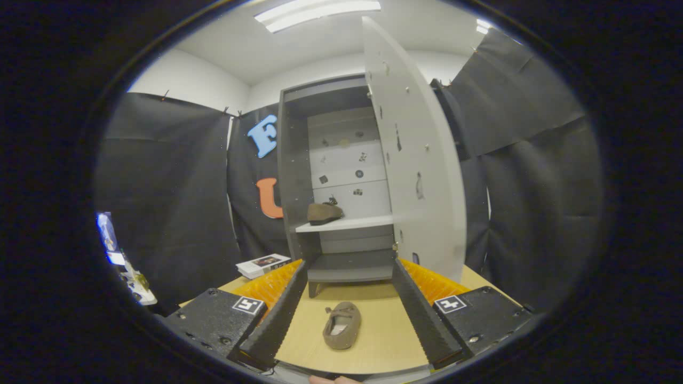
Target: Open the shoe cabinet door, grab the shoes and put them into the shoe cabinet, then close the shoe cabinet door.
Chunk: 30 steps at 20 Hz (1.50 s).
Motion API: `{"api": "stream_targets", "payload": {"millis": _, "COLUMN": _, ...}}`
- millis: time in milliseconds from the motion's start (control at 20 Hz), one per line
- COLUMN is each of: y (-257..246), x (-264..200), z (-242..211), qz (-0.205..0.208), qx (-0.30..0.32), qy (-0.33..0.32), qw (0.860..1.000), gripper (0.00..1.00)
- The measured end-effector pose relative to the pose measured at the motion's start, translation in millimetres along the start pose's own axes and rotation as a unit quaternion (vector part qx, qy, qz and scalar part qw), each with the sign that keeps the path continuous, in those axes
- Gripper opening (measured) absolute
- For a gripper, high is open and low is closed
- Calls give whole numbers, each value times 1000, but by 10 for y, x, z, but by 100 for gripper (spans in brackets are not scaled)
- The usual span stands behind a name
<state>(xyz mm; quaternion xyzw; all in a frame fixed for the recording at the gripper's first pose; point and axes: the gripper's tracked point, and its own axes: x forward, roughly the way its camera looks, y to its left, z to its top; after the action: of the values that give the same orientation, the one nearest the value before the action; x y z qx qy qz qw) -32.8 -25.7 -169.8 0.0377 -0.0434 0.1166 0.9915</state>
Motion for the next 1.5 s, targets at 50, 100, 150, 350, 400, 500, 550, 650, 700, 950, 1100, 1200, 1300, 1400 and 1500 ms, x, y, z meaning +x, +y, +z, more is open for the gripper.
{"api": "stream_targets", "payload": {"millis": 50, "y": 45, "x": 101, "z": -134, "qz": 5, "qx": -1, "qy": 14, "qw": 1000, "gripper": 100}}
{"api": "stream_targets", "payload": {"millis": 100, "y": 102, "x": 212, "z": -257, "qz": 10, "qx": -3, "qy": 27, "qw": 1000, "gripper": 100}}
{"api": "stream_targets", "payload": {"millis": 150, "y": 168, "x": 319, "z": -395, "qz": 16, "qx": -7, "qy": 38, "qw": 999, "gripper": 100}}
{"api": "stream_targets", "payload": {"millis": 350, "y": 382, "x": 802, "z": -944, "qz": 24, "qx": -37, "qy": 69, "qw": 997, "gripper": 100}}
{"api": "stream_targets", "payload": {"millis": 400, "y": 409, "x": 901, "z": -1077, "qz": 20, "qx": -44, "qy": 75, "qw": 996, "gripper": 100}}
{"api": "stream_targets", "payload": {"millis": 500, "y": 455, "x": 1089, "z": -1346, "qz": 13, "qx": -57, "qy": 86, "qw": 995, "gripper": 100}}
{"api": "stream_targets", "payload": {"millis": 550, "y": 472, "x": 1194, "z": -1474, "qz": 9, "qx": -61, "qy": 91, "qw": 994, "gripper": 100}}
{"api": "stream_targets", "payload": {"millis": 650, "y": 459, "x": 1378, "z": -1733, "qz": -2, "qx": -57, "qy": 105, "qw": 993, "gripper": 100}}
{"api": "stream_targets", "payload": {"millis": 700, "y": 437, "x": 1458, "z": -1839, "qz": -8, "qx": -46, "qy": 112, "qw": 993, "gripper": 100}}
{"api": "stream_targets", "payload": {"millis": 950, "y": 342, "x": 1831, "z": -2450, "qz": -22, "qx": 14, "qy": 171, "qw": 985, "gripper": 99}}
{"api": "stream_targets", "payload": {"millis": 1100, "y": 334, "x": 1972, "z": -2670, "qz": -21, "qx": 14, "qy": 191, "qw": 981, "gripper": 85}}
{"api": "stream_targets", "payload": {"millis": 1200, "y": 53, "x": 2119, "z": -2686, "qz": -69, "qx": -28, "qy": 169, "qw": 983, "gripper": 63}}
{"api": "stream_targets", "payload": {"millis": 1300, "y": -43, "x": 2140, "z": -2681, "qz": -85, "qx": 11, "qy": 187, "qw": 979, "gripper": 23}}
{"api": "stream_targets", "payload": {"millis": 1400, "y": 60, "x": 2158, "z": -2792, "qz": -60, "qx": 29, "qy": 208, "qw": 976, "gripper": 26}}
{"api": "stream_targets", "payload": {"millis": 1500, "y": 110, "x": 2206, "z": -2831, "qz": -25, "qx": 23, "qy": 223, "qw": 974, "gripper": 25}}
